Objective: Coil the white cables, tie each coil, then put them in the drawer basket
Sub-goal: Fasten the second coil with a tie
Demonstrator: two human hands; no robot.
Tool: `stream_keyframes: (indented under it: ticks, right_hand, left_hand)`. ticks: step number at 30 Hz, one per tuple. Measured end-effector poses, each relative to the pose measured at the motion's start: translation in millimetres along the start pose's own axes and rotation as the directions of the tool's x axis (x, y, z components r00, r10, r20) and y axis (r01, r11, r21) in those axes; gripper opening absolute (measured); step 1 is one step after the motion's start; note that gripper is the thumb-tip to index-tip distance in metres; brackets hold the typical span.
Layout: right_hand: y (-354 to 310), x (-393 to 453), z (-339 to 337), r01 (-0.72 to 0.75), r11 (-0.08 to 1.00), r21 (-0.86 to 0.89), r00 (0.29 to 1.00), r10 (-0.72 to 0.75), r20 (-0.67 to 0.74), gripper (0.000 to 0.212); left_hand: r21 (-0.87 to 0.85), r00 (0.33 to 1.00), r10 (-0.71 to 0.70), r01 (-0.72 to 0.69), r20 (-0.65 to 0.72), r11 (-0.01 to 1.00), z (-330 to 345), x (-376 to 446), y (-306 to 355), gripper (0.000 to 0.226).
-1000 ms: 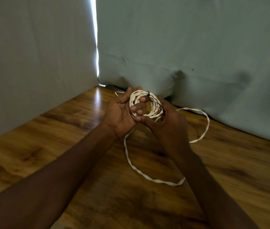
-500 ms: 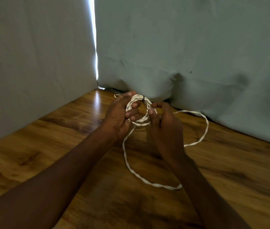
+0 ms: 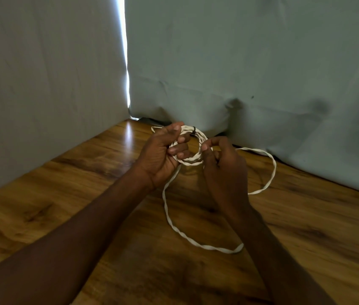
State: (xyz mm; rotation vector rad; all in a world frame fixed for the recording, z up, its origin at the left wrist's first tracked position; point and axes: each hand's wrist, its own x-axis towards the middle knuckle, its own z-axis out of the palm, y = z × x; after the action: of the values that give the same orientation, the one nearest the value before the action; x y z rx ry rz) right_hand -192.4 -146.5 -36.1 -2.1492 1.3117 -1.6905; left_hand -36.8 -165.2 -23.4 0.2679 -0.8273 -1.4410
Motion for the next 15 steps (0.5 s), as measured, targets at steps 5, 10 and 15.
stream_keyframes:
  ticks: [5, 10, 15]
  right_hand:
    - [1, -1, -1, 0.055, 0.997, -0.049, 0.997, -0.053, 0.048, 0.011]
    - [-4, 1, -1, 0.143, 0.986, -0.088, 0.990, -0.142, 0.025, 0.015]
    - [-10, 7, -14, 0.188, 0.965, -0.183, 0.975, -0.206, -0.081, 0.024]
  left_hand:
    - [0.191, 0.996, 0.043, -0.028, -0.073, 0.981, -3, 2, -8, 0.005]
    - [0.677, 0.953, 0.287, -0.151, -0.093, 0.721, 7, -8, -16, 0.009]
    - [0.794, 0.924, 0.381, -0.206, -0.035, 0.572, 7, -13, -16, 0.007]
